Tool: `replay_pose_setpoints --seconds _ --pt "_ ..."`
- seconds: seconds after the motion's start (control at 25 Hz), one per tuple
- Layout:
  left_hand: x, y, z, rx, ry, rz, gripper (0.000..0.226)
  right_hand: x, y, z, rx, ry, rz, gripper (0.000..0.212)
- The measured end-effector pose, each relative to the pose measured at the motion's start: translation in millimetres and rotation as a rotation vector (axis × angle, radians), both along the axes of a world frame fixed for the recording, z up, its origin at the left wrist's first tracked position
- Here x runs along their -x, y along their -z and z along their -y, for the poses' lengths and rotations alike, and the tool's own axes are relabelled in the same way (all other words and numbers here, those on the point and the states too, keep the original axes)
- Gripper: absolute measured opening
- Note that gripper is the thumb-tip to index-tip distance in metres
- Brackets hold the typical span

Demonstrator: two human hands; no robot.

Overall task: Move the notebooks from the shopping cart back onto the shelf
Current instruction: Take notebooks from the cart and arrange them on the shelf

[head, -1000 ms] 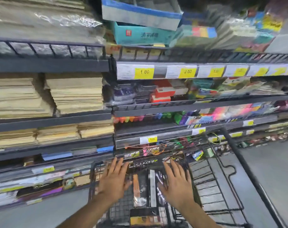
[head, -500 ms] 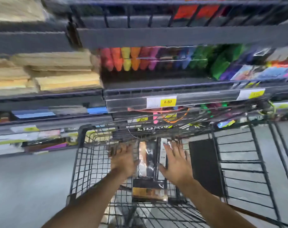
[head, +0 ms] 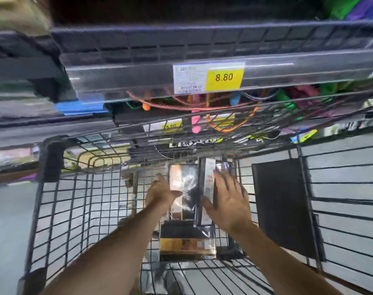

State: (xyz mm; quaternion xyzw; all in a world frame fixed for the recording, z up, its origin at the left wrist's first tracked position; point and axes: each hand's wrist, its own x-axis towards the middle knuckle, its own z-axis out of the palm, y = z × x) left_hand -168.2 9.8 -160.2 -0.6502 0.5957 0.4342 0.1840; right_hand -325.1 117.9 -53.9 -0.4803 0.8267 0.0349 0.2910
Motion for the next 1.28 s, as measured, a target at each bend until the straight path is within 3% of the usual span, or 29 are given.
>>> replay_pose_setpoints --seconds 0.08,0.16,0.36,0.48,0.6,0.88,1.04,1.28 --pt "-2 5 2 -0.028 -0.045 -0.005 0.103 3 7 -3 -0.023 -0.003 -0.003 0.086" --pt "-6 9 2 -0.032 -0.061 -0.02 0.098 5 9 -4 -0.031 0.0 -0.021 0.084" --pt "-36 8 19 -0.006 -0.064 -0.047 0.069 7 15 -2 -0.06 0.009 0.002 0.085" --pt "-71 -9 41 0.068 0.041 0.041 0.049 2 19 -3 -0.088 -0.018 0.041 0.087" --pt "-98 -31 54 0.119 0.005 0.071 0.03 -11 26 -1 -0.144 -0.109 0.075 0.075" --pt "-126 -68 32 0.27 -0.022 0.09 0.024 -62 49 13 -0.164 -0.427 0.047 0.061" --pt "-133 -77 17 0.338 -0.036 0.164 0.025 -88 60 18 -0.333 -0.413 -0.02 0.071" --pt "-143 -83 13 0.344 -0.071 0.113 0.028 -112 71 18 -0.433 -0.314 0.048 0.077"
